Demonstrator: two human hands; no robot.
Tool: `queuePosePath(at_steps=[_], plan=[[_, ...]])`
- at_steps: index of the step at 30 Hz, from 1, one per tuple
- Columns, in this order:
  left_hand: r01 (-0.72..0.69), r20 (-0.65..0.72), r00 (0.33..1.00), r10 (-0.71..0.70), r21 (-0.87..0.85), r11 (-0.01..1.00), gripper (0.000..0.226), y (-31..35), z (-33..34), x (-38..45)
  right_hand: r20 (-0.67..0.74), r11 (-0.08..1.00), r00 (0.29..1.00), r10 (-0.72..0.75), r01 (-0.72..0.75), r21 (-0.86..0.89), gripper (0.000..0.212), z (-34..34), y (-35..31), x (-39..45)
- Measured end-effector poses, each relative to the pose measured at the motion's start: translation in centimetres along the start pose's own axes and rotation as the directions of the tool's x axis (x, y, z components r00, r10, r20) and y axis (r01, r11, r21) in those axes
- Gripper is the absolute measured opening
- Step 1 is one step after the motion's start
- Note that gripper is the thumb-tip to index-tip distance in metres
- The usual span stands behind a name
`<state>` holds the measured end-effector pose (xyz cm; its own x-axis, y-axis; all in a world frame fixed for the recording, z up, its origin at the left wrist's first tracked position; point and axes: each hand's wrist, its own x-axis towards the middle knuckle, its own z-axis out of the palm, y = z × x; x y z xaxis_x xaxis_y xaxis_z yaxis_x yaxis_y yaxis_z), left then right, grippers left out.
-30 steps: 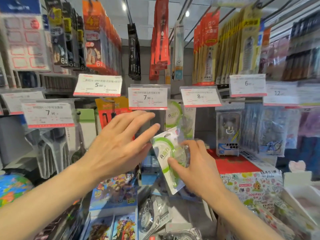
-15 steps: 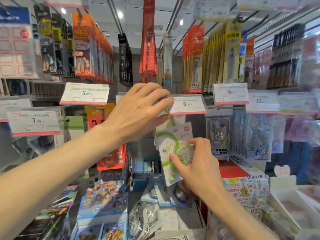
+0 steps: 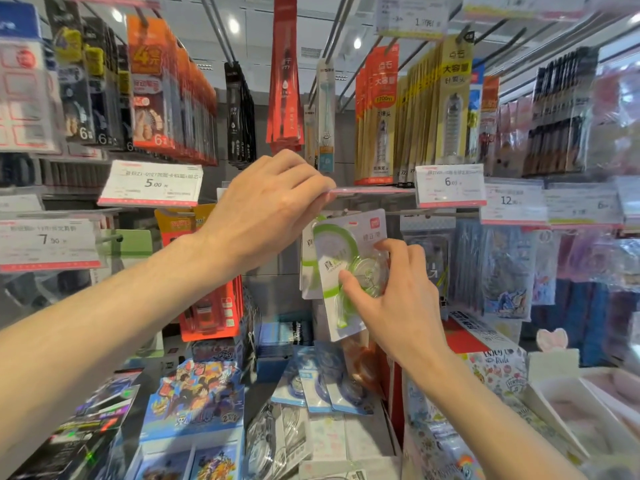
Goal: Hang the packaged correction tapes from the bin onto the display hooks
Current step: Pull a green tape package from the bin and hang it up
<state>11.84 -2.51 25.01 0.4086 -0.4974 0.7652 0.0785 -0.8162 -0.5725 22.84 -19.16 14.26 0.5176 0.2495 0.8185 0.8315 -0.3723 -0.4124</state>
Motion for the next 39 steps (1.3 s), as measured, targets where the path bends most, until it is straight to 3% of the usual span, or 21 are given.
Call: queuePosePath(at_steps=[14,26,39], plan=[[0.014,0.016,1.0,-0.014,-0.026,1.0,0.034,0.1,-0.4,-0.1,-0.021,0.993,0.994,0.105,-0.106,-0.051,0.054,1.4,-1.0,2.3],[0.03,-0.013,0.999,-0.03,-0.039,0.999,0.036,0.4,-0.5,-0.3,0.065,0.978,0.979,0.195,-0.189,-0.091,0.06,3.9,-0.8,3.3],[0.108,-0.059,0.992,-0.109,-0.024,0.994,0.033,1.3,-0.1,-1.0,0.07,0.97,0.968,0.243,-0.242,-0.017,0.063,6.5,-0.6,4.0]])
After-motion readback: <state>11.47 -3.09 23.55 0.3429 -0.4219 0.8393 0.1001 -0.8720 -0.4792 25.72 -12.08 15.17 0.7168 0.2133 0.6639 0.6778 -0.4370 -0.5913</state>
